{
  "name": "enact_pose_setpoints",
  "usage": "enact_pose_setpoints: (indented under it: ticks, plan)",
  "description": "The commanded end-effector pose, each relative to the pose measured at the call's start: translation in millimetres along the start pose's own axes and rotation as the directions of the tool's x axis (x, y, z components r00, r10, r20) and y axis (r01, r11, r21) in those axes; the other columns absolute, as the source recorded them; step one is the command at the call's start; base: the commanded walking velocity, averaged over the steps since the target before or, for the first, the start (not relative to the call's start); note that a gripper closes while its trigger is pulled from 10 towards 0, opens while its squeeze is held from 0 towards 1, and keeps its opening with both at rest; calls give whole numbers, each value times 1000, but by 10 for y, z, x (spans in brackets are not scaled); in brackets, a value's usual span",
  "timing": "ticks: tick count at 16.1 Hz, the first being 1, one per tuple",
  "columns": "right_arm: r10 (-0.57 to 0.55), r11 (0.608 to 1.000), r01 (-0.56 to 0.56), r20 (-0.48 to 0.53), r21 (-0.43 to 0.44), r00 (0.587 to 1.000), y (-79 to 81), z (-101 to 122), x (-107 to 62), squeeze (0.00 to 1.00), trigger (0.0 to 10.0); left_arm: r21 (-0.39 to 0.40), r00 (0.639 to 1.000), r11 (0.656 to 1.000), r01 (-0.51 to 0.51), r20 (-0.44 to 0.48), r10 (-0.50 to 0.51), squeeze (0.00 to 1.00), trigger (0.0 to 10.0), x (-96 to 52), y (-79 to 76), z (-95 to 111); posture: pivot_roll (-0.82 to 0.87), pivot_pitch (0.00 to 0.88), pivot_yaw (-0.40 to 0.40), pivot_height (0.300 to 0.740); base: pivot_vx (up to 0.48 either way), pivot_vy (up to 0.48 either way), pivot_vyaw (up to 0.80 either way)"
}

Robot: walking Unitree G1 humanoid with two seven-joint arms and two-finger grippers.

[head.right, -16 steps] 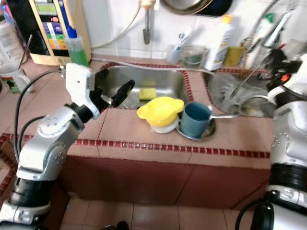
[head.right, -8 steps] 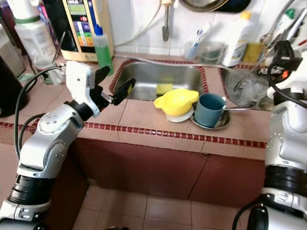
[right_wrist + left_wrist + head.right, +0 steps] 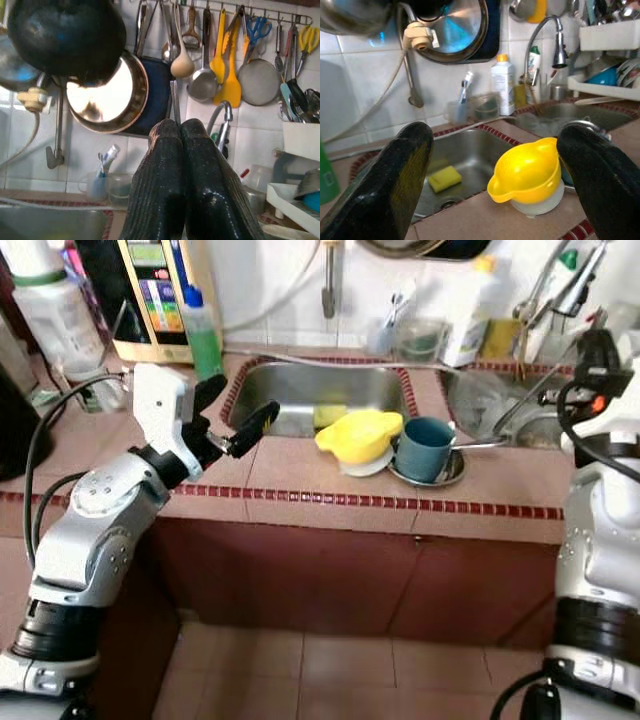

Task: Kitchen organization

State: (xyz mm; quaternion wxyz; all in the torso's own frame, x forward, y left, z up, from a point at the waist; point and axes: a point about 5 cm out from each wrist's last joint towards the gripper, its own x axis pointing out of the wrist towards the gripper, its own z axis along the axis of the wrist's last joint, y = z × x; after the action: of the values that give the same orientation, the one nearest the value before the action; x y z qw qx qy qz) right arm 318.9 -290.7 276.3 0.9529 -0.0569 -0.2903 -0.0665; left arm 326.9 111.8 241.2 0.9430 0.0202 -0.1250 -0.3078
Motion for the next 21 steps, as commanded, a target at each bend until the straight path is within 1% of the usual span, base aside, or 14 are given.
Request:
enact_pose_setpoints:
  ticks: [1,6,8,13,18,19,20,21]
  plan:
    - [-3,1000,3,14,-4,1000,-1,54,19,0,10000,9,1000,1000,19,13,-19,0,10000,10,-17,41,-112,85,28,740,315,0,0]
    - [4,1000,-4,24,-8,1000,8,80,43,0,10000,12,999,999,32,18,-32,0,10000,17,-12,44,-108,81,26,740,321,0,0]
    - [3,1000,-3,57,-4,998,-7,139,57,0,10000,8,999,1000,30,18,-30,0,10000,19,-4,46,-109,80,26,740,326,0,0]
    - [-1,1000,2,75,-16,997,-66,196,93,0,10000,2,999,999,40,24,-40,0,10000,38,-15,57,-115,73,30,740,329,0,0]
    - [8,1000,-6,69,-21,998,-73,179,109,0,10000,-3,999,999,33,20,-33,0,10000,44,-15,45,-117,62,26,740,318,0,0]
    - [9,1000,-8,67,-21,998,-73,174,111,0,10000,-13,1000,1000,24,20,-24,0,10000,47,-13,40,-117,59,25,740,0,0,0]
    - [11,1000,-10,63,-19,998,-71,159,114,0,10000,-26,999,999,20,46,-19,0,10000,44,-17,56,-117,54,23,740,0,0,0]
    - [15,1000,-14,59,-17,998,-65,147,117,0,10000,-15,999,1000,15,36,-15,0,10000,46,-8,50,-117,52,22,740,0,0,0]
